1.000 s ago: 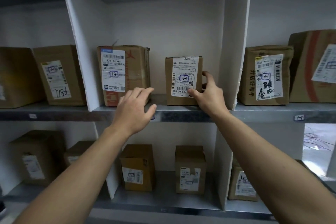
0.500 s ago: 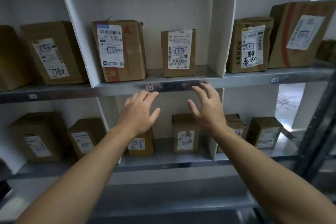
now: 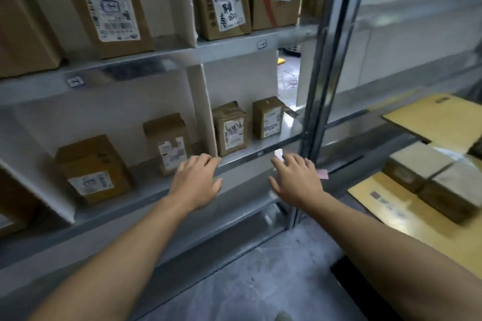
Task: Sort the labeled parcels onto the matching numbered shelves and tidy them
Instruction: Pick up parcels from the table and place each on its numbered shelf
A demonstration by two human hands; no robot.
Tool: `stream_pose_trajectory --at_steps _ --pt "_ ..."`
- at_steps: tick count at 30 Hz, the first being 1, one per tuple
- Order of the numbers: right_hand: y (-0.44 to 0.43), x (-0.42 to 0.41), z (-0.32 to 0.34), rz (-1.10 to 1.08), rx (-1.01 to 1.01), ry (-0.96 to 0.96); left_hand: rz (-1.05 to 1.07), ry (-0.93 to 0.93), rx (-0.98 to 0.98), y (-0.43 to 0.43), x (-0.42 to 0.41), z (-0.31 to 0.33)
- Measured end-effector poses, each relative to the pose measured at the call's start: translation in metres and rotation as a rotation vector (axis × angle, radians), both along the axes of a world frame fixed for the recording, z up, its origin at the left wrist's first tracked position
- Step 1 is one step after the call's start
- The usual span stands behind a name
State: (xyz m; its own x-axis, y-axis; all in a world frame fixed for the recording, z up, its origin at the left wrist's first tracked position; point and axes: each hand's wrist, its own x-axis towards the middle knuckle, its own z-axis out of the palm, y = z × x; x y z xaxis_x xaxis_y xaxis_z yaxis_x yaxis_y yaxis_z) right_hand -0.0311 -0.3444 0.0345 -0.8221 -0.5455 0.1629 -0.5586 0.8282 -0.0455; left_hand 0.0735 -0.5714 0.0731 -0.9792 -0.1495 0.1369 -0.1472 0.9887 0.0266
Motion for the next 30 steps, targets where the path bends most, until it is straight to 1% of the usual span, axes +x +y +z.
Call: stream_pose_trajectory --at_steps 8,15,23,30 --pt "0.143 -0.011 -0.015 -0.261 0.048 -0.061 -0.297 -0.080 -0.005 0.127 -0.084 -0.026" --pt "0.280 -0.041 -0.026 -0.486 0.090 -0.110 -0.514 -0.084 0.017 0.263 -0.163 -0.044" --pt "0.399 -0.080 -0.057 -0.611 0.102 -0.220 -0.611 -0.137 0.042 0.393 -0.236 -0.076" --pt "0.441 -0.115 -0.081 -0.706 0.024 -0.330 -0.681 -0.211 0.043 0.454 -0.289 -0.098"
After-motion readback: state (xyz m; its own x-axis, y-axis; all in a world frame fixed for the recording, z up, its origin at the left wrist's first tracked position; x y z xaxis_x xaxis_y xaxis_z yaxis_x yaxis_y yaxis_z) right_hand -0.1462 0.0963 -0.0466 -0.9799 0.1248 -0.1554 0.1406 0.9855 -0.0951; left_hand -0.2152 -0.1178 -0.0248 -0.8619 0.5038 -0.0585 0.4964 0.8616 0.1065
